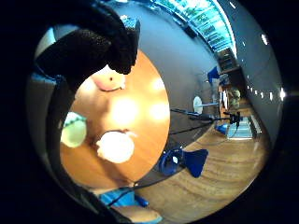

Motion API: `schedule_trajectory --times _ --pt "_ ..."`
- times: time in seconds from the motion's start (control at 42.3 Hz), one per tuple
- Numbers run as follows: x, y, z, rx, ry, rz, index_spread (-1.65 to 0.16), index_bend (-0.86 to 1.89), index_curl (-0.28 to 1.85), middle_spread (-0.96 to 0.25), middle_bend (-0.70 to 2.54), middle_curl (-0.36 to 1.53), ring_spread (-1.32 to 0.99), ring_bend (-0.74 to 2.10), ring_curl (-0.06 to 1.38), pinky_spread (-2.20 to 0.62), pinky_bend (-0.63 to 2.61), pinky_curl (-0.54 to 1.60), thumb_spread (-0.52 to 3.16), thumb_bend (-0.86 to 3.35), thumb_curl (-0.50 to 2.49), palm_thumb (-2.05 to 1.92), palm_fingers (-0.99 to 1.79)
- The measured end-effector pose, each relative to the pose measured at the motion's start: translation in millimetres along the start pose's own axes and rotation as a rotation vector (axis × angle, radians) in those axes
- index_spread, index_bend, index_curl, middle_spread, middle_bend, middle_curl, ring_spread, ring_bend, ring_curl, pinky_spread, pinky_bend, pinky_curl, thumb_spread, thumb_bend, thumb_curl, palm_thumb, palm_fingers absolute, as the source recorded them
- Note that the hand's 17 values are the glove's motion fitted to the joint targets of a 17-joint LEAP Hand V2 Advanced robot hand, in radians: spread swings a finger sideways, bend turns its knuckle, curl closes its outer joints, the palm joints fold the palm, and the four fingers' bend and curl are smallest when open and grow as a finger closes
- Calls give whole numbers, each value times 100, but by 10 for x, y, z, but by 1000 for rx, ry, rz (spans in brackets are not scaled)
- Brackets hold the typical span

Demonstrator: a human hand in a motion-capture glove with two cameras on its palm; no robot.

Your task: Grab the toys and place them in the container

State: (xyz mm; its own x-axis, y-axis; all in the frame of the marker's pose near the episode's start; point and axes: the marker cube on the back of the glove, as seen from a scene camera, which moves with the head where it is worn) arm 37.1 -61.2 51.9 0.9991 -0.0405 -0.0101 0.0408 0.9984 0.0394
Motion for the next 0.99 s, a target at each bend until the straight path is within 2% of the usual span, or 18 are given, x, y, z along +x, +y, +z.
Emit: schedule_trajectory --times 0.379,0.52,0.828,0.994 --pt "195 -708 891 -115 -5 53 -25 8 13 4 13 18 2 23 16 3 124 38 114 -3 19 -2 -24" --pt "227 -953 1350 -214 -16 105 -25 7 13 4 11 18 3 18 17 3 127 38 111 -3 20 -3 -27" --pt "304 -1134 2135 -492 -48 104 -25 3 12 5 9 17 5 17 18 6 140 40 105 -3 23 -1 -34" --pt "225 -1141 2404 -555 -131 116 -24 1 10 6 8 16 6 18 19 6 147 41 104 -1 25 2 -37"
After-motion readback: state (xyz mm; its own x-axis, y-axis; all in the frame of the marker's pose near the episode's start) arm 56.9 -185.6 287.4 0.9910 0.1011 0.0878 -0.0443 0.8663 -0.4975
